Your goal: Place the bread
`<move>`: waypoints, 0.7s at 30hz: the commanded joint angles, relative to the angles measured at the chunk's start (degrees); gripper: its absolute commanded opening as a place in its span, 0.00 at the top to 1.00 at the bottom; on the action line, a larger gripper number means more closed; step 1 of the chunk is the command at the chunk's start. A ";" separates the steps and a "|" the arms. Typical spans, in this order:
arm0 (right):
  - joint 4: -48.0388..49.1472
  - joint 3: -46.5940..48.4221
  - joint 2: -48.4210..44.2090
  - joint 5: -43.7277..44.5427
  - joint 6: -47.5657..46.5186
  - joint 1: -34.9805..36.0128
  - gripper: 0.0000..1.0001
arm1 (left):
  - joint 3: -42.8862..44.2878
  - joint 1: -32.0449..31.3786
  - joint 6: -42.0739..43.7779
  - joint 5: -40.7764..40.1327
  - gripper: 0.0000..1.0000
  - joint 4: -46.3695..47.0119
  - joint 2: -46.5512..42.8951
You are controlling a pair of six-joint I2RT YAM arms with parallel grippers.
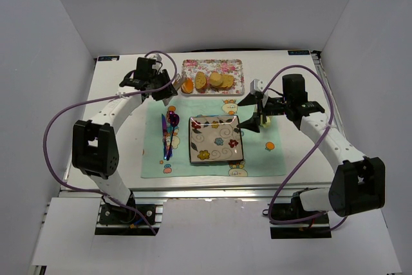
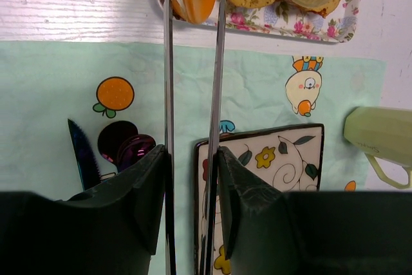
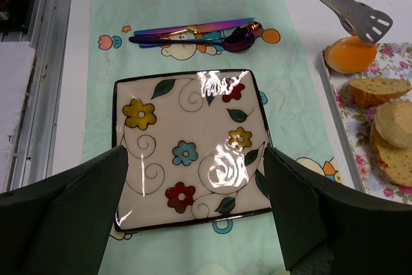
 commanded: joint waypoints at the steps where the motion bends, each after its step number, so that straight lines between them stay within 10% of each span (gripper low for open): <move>1: 1.30 -0.56 -1.61 -1.82 0.08 -0.41 0.11 | 2.42 -0.24 1.30 -0.45 0.54 2.50 -4.16; 21: 1.12 -1.18 -1.38 -1.59 -0.01 -0.68 0.11 | 4.80 -1.47 8.29 -0.77 0.50 -3.39 -1.34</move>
